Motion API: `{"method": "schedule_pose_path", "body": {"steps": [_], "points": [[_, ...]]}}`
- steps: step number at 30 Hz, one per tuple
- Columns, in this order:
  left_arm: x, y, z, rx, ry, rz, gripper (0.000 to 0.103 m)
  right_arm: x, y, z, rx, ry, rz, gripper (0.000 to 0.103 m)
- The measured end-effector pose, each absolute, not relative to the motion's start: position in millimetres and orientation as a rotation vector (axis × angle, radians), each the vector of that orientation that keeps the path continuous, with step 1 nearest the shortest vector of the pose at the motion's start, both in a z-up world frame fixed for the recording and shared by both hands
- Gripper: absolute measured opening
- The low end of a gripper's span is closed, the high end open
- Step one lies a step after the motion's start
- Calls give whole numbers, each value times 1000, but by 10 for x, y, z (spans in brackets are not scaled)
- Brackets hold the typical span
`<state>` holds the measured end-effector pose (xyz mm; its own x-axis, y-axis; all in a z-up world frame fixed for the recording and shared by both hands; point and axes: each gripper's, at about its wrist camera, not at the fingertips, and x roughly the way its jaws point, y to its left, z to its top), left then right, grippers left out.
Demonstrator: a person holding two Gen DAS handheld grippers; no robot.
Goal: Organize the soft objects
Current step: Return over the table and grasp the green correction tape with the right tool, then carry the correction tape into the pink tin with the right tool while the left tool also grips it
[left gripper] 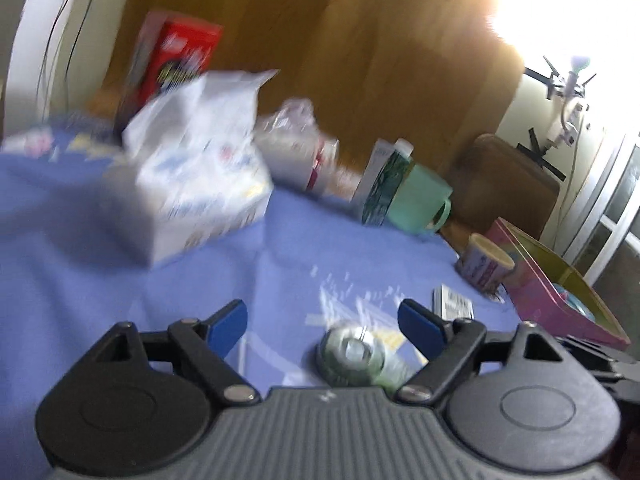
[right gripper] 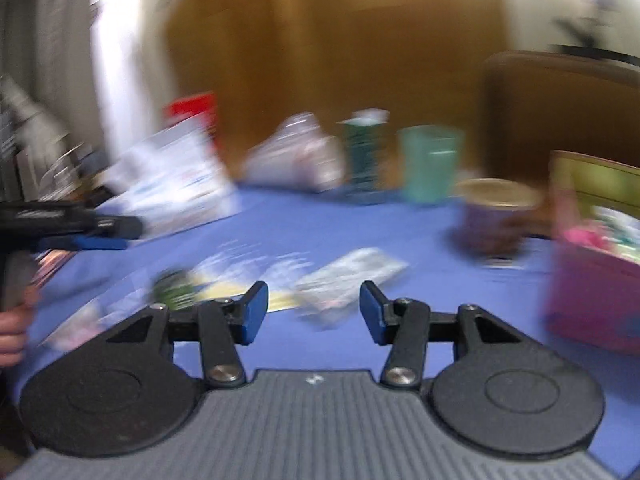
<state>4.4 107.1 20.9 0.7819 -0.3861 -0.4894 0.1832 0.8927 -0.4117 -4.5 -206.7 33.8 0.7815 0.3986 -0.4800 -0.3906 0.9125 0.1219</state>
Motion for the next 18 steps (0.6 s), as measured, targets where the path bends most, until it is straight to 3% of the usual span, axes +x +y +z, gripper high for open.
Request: {"method": "schedule_pose_path", "body": {"steps": [2,14,15,17,18], "points": [[15,1132,142,-421,637,-348,84,-29,-1816,342,-32,548,518,62],[60,1058,-3,-520,713,-443,84,92,-1056,119,-233,636,623,60],[71,1034,-14,-521,718,-448,84,87,-1062,120,-225,636,625,58],[89,990,-27,-527,724,-462,83,89,-1092,113,-205,642,637,42],[98,964,-32,-530,728,-470,81,76,-1097,113,-201,642,641,40]]}}
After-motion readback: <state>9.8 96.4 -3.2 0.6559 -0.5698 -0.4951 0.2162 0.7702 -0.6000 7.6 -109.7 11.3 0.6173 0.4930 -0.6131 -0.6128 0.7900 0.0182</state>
